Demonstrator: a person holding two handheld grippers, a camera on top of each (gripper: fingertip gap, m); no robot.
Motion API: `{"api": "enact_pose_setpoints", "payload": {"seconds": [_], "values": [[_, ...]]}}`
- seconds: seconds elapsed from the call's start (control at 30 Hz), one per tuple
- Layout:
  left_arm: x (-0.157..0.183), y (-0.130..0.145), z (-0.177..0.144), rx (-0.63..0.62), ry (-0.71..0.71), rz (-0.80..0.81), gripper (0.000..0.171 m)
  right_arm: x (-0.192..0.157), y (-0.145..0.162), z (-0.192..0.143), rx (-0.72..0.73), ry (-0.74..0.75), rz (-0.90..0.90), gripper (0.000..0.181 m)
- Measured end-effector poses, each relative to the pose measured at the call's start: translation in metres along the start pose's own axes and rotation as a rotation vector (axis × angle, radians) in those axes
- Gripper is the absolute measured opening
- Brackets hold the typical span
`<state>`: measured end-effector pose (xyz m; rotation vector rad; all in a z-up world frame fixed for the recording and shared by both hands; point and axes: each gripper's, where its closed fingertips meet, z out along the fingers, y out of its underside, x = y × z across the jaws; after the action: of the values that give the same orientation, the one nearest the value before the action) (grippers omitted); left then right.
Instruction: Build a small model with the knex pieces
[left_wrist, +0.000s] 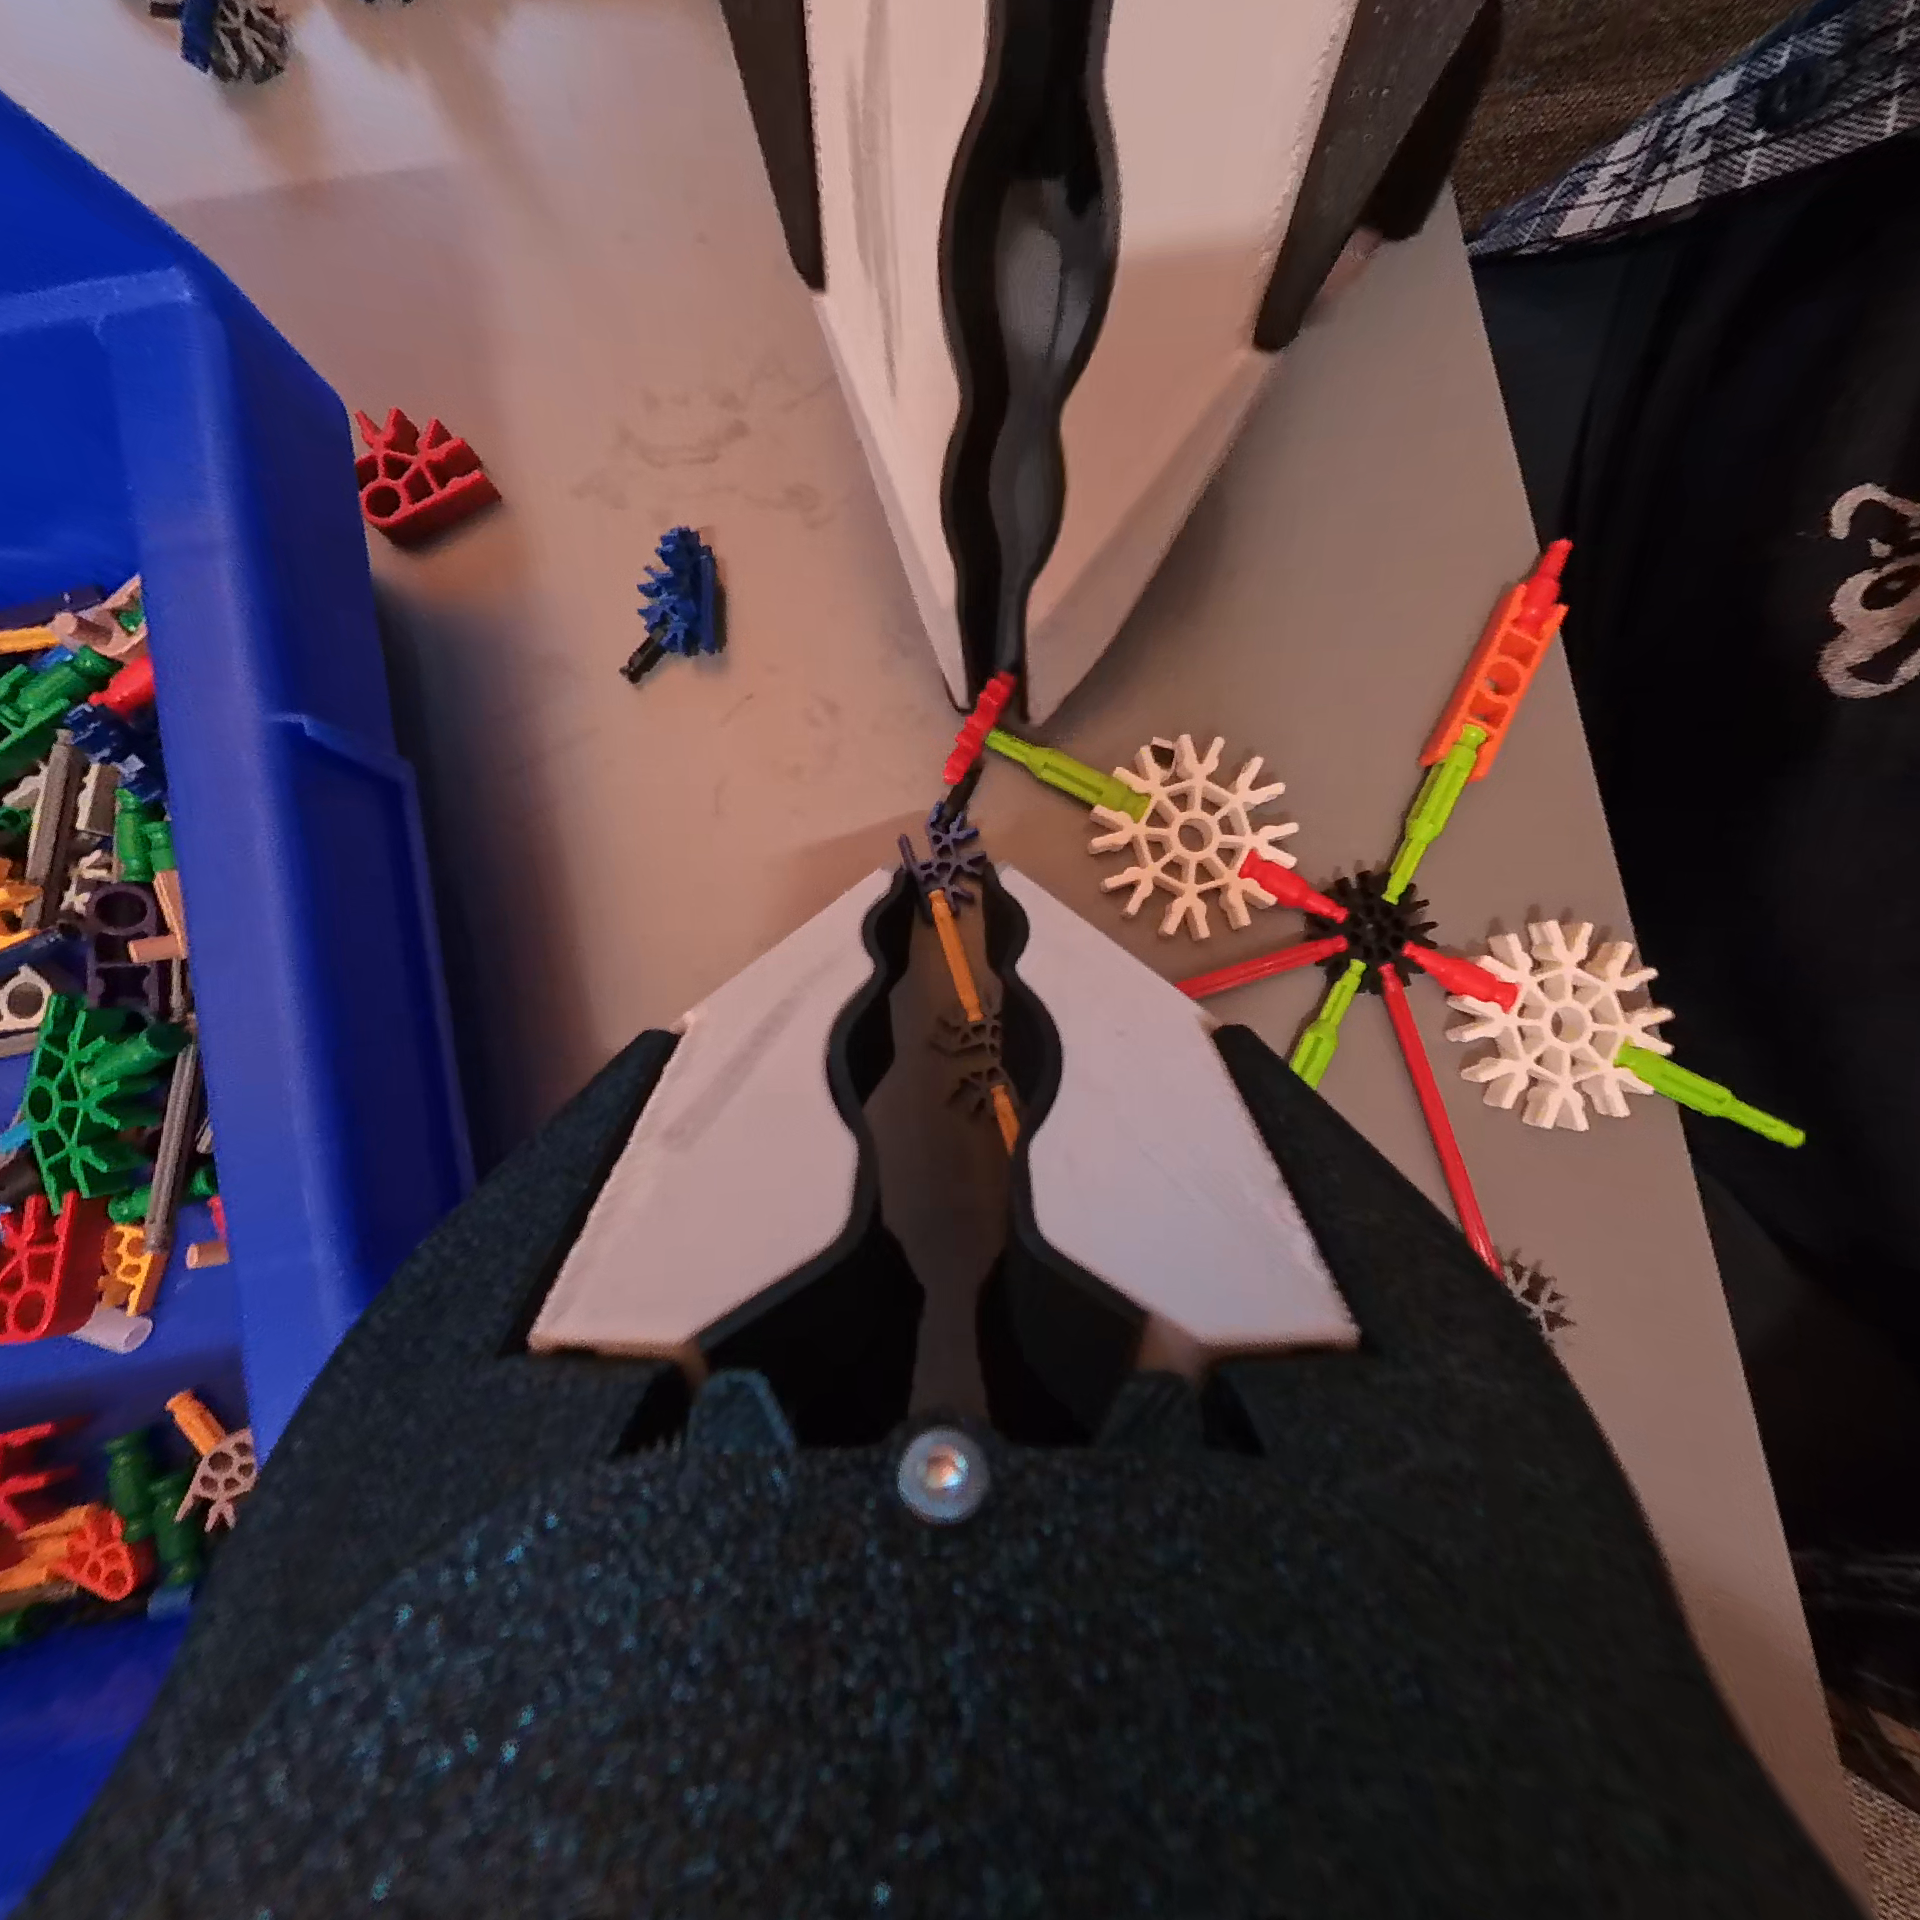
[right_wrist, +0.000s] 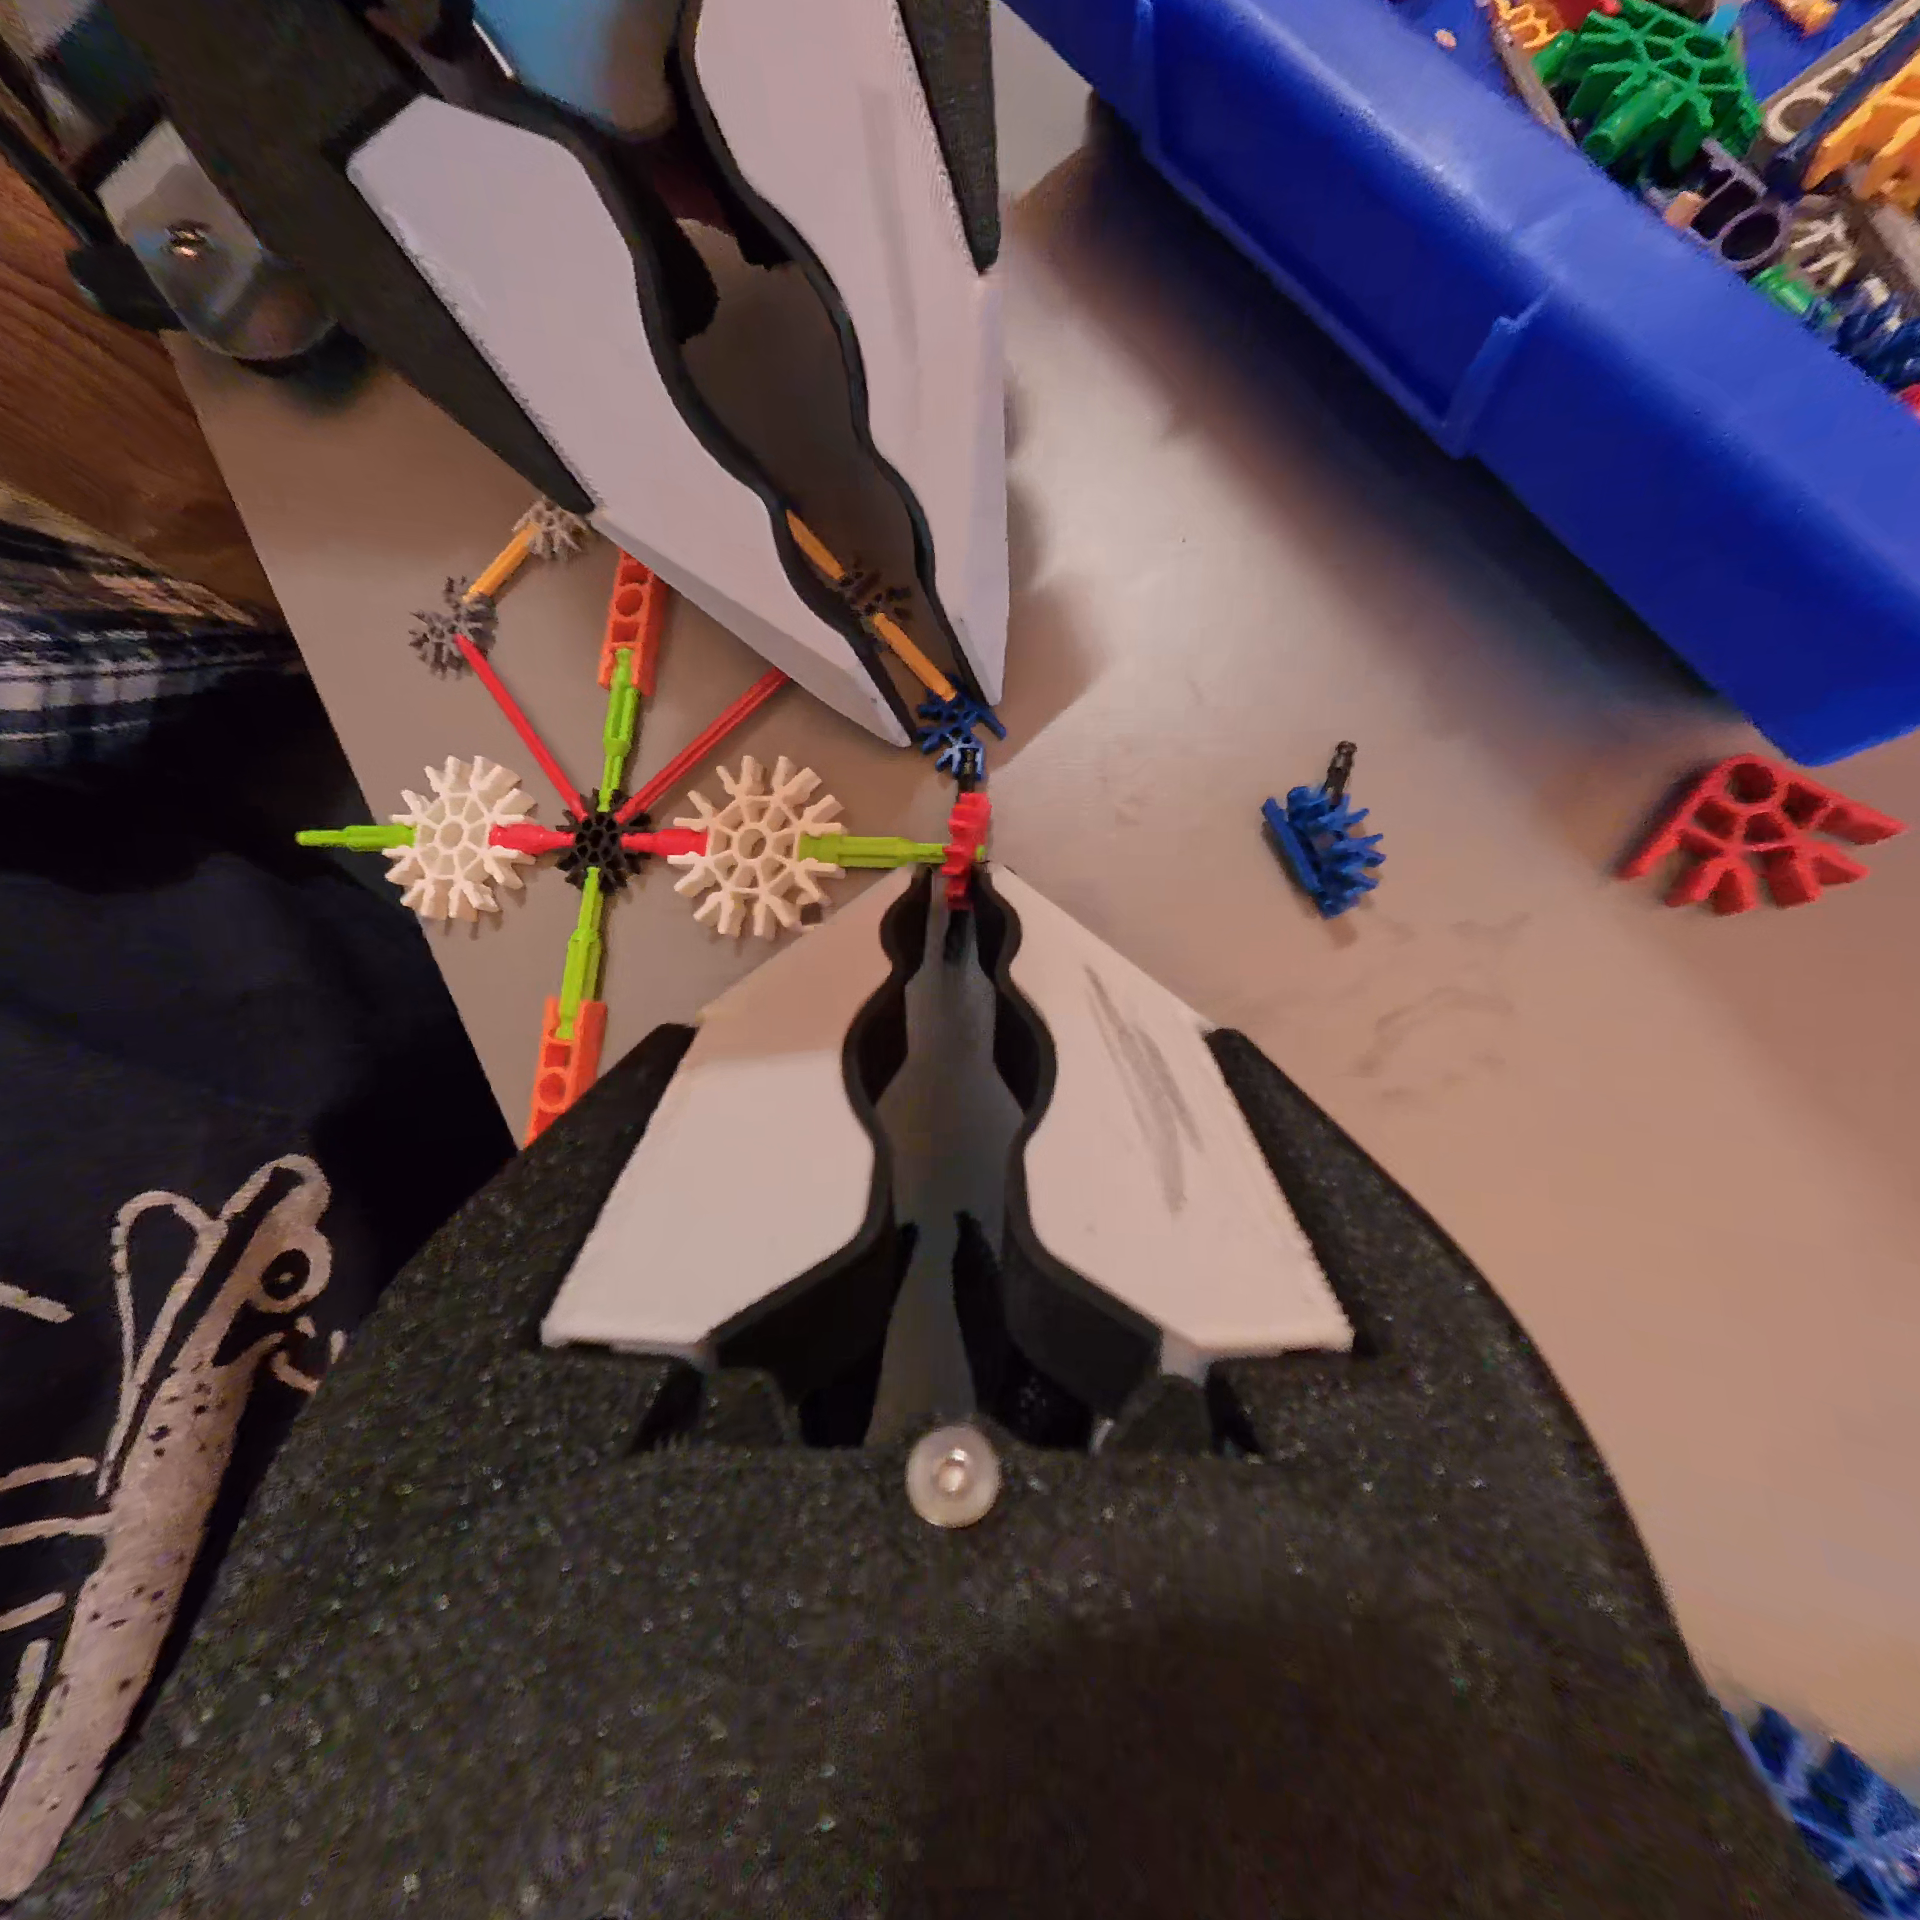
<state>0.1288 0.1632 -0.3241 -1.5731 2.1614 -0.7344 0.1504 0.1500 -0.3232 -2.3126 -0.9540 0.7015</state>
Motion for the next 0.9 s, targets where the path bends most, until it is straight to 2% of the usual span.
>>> {"api": "enact_pose_setpoints", "payload": {"seconds": [0.27, 0.5, 0.9], "values": [[0.000, 0.000, 0.000, 0.002, 0.000, -0.005, 0.012, 0.001, -0.002, 0.000, -0.008, 0.005, -0.027, 0.015], [0.000, 0.000, 0.000, 0.000, -0.002, -0.010, 0.012, 0.003, -0.008, 0.004, -0.050, 0.027, -0.059, 0.015], [-0.001, 0.000, 0.001, 0.006, -0.012, -0.009, 0.012, 0.009, -0.008, 0.009, -0.184, 0.227, -0.184, 0.007]]}}
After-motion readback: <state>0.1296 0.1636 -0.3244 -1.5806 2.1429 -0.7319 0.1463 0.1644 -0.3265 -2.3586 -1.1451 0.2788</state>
